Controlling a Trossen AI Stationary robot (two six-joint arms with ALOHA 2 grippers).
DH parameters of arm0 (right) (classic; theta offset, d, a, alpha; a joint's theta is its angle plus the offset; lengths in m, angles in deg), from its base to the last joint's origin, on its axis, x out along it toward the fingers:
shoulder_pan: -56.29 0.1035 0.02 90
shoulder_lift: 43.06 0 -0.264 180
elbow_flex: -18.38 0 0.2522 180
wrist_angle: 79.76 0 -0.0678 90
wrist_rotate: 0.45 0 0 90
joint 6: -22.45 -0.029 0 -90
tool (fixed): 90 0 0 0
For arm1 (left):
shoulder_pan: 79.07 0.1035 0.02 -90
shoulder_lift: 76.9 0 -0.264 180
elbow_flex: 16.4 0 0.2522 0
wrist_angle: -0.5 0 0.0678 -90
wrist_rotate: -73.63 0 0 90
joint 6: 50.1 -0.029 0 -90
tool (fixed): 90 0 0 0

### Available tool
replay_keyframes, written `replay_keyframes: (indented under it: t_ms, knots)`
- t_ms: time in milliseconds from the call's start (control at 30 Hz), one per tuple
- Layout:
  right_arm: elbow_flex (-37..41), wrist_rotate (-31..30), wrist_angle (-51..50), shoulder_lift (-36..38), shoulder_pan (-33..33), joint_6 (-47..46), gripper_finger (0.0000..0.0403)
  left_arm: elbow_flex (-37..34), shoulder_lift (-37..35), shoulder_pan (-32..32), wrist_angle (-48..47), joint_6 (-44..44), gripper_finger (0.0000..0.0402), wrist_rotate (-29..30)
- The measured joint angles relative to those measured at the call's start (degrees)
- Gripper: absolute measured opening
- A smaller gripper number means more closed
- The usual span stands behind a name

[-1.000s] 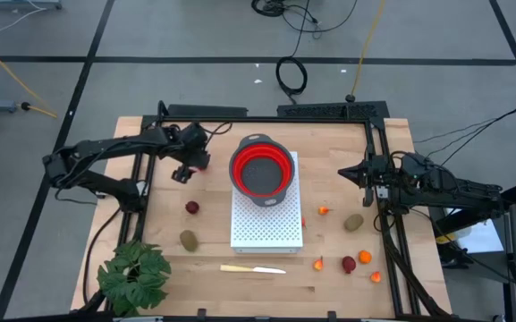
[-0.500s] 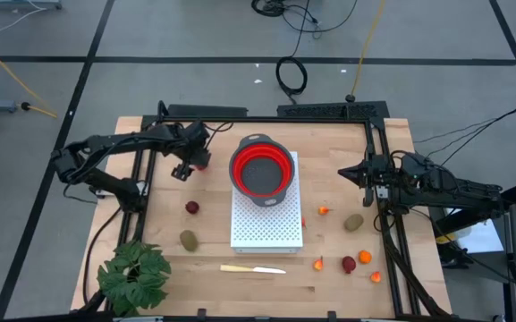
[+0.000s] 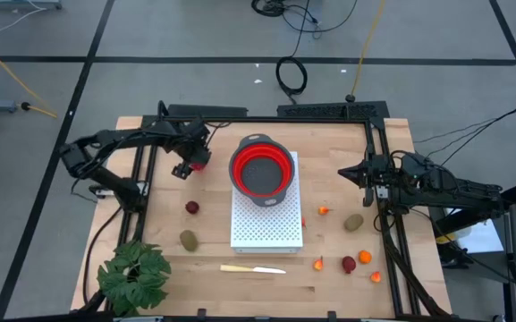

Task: Pick & Place Fruit
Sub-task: Put the mango into the red strainer bowl on the shelf

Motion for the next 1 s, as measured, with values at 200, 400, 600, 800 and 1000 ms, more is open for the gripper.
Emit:
replay_keyframes:
  t_ms: [200,400,600,800,1000]
  knots:
    - [0.0,-0.08,0.02,-0.02,0.0,0.0,0.0004,-0.04,5.23,0.0,1.89,3.98,0.034,0.03]
    - [0.0,-0.17,0.02,-0.02,0.0,0.0,0.0004,0.0,5.52,0.0,1.81,5.12,0.034,0.04]
    - [0.0,-0.17,0.02,-0.02,0.0,0.0,0.0004,0.0,5.52,-0.05,1.76,8.8,0.034,1.16]
    - [0.0,-0.17,0.02,-0.02,0.0,0.0,0.0004,0.0,5.52,-0.07,1.74,9.45,0.034,1.69]
    - [0.0,-0.17,0.02,-0.02,0.0,0.0,0.0004,0.0,5.52,-0.07,1.81,9.4,0.034,1.7]
